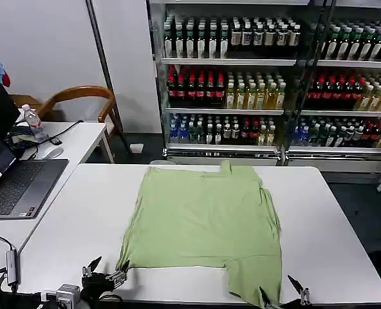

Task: Fold and organize the clothes.

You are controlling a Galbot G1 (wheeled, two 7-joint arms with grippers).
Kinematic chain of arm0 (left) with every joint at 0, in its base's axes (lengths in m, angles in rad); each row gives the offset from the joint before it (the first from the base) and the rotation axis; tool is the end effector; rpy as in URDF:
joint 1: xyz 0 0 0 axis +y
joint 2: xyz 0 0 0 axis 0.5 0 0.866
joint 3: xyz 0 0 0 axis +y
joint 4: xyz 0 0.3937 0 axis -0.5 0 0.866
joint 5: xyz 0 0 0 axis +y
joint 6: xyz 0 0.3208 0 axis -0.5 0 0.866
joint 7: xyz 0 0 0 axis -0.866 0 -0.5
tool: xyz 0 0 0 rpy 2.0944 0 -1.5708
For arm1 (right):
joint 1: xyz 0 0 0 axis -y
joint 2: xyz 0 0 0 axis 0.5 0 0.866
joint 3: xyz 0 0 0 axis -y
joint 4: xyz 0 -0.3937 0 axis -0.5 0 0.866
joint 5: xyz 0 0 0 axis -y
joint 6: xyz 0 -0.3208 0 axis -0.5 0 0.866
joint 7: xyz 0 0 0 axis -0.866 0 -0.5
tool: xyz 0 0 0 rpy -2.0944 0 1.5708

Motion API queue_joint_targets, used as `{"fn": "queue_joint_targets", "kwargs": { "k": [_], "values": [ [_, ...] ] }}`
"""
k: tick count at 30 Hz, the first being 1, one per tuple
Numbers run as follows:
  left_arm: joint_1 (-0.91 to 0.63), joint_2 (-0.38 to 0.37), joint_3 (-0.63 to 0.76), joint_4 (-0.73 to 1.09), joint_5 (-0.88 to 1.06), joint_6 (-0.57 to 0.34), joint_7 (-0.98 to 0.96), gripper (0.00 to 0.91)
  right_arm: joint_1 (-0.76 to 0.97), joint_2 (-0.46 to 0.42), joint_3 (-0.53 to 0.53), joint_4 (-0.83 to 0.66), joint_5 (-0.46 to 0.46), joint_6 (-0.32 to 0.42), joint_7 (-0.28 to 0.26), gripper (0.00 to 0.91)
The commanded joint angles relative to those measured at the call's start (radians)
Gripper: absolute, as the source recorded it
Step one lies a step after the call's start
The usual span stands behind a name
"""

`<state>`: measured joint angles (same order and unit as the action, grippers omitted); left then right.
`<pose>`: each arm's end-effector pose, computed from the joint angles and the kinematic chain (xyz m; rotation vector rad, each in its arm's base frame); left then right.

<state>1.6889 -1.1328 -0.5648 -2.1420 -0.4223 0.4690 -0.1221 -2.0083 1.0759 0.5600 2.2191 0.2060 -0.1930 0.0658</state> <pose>0.0994 0.1035 -0.3174 -0.1122 -2.5701 -0.0586 0.0057 -0.1032 -0.3077 0.2943 -2.5993 0.2863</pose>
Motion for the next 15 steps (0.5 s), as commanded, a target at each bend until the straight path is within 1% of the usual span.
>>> {"fn": "queue_joint_targets", "kwargs": {
  "k": [1,2,5,6,7,8,9,10,12,15],
  "values": [
    [-0.009,0.001,0.001,0.029,-0.015,-0.005,-0.015,0.907,-0.021,0.005,-0.008,-0.003,0.001,-0.001,0.001,0.907],
    [-0.012,-0.001,0.003,0.038,-0.011,-0.021,-0.021,0.907,-0.02,0.005,-0.008,-0.005,0.007,-0.001,0.004,0.907],
    [-0.009,-0.002,0.007,0.042,-0.012,-0.019,-0.021,0.907,-0.015,0.002,-0.007,-0.007,0.024,-0.007,0.005,0.907],
    [-0.008,-0.002,0.007,0.039,-0.01,-0.018,-0.021,0.907,-0.012,0.001,-0.009,-0.007,0.028,-0.011,0.004,0.846],
    [-0.008,-0.002,0.007,0.038,-0.009,-0.017,-0.019,0.595,-0.008,0.002,-0.012,-0.008,0.033,-0.012,0.003,0.524],
    [-0.008,-0.002,0.008,0.038,-0.003,-0.014,-0.017,0.04,-0.006,0.003,-0.013,-0.009,0.038,-0.013,0.004,0.252],
    [-0.011,-0.002,0.009,0.04,0.005,-0.003,-0.017,0.04,-0.002,0.004,-0.016,-0.013,0.043,-0.013,0.004,0.141],
    [-0.013,-0.003,0.01,0.042,0.012,0.01,-0.017,0.04,0.001,0.004,-0.018,-0.017,0.05,-0.013,0.004,0.0],
    [-0.015,-0.004,0.011,0.043,0.021,0.023,-0.012,0.05,0.005,0.0,-0.021,-0.027,0.061,-0.016,-0.001,0.0],
    [-0.012,-0.007,0.02,0.044,0.019,0.002,-0.007,0.05,0.011,-0.003,-0.026,-0.041,0.093,-0.02,-0.004,0.0]
  ]
}}
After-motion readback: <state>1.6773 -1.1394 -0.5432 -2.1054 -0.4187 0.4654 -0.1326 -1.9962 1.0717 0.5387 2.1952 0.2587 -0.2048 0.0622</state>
